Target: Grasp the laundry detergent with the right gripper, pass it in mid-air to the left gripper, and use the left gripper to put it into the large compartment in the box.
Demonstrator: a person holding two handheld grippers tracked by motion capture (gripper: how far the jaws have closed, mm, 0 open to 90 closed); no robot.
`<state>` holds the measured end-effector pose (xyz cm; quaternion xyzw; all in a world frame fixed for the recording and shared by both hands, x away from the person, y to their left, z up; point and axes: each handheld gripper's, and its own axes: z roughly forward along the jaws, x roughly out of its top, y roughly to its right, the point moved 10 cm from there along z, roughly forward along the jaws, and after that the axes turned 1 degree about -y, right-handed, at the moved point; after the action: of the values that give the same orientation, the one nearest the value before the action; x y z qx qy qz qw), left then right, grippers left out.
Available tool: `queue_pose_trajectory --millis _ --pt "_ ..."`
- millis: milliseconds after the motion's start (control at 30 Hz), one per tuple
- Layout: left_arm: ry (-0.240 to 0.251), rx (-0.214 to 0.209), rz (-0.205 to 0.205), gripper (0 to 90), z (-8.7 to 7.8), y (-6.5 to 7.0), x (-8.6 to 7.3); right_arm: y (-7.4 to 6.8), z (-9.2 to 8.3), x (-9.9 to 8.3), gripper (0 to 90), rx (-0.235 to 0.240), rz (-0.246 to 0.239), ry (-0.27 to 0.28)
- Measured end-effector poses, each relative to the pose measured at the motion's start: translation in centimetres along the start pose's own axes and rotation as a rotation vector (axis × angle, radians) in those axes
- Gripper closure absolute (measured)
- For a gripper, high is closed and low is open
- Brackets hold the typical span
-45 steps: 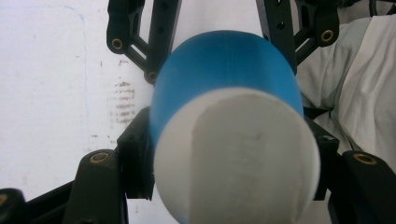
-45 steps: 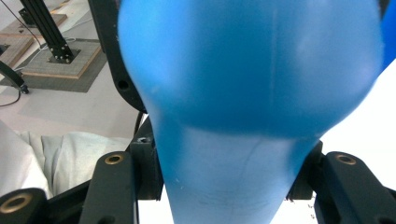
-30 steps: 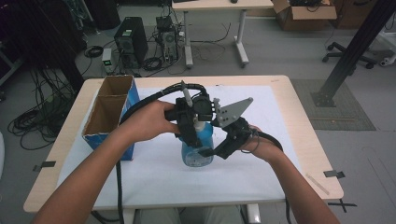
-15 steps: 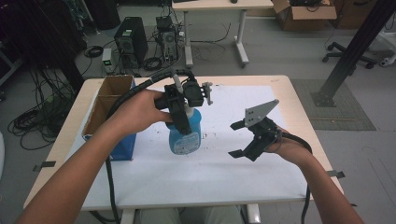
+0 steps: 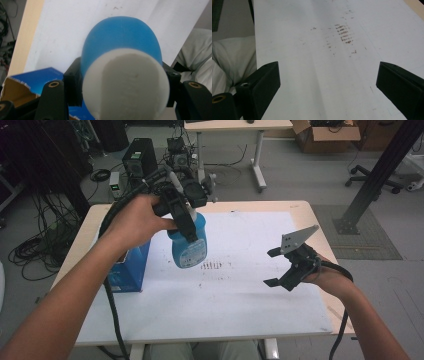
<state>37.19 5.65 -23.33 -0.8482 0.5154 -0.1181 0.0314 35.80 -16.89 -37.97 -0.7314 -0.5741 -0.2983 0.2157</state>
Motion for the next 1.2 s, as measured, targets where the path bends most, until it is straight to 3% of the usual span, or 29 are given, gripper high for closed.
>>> queue_pose_trajectory --millis 300,733,967,1200 --pt "-0.001 0.06 -0.212 37.9 -3.4 -3.8 -1.6 0.8 -1.5 -0.7 5.4 -0.03 0.02 0.007" --pt "-0.006 0.132 -0.626 37.9 -6.9 -9.8 -6.6 1.3 -2.1 -0.7 6.2 -0.035 0.002 0.019" --pt "-0.017 0.175 -0.822 37.9 -7.3 -12.1 -9.9 1.5 -2.8 -0.5 6.1 -0.037 0.008 0.029" --pt "-0.02 0.178 -0.943 37.9 -6.8 -13.6 -12.5 1.9 -3.7 -1.1 6.0 -0.055 0.022 0.027"
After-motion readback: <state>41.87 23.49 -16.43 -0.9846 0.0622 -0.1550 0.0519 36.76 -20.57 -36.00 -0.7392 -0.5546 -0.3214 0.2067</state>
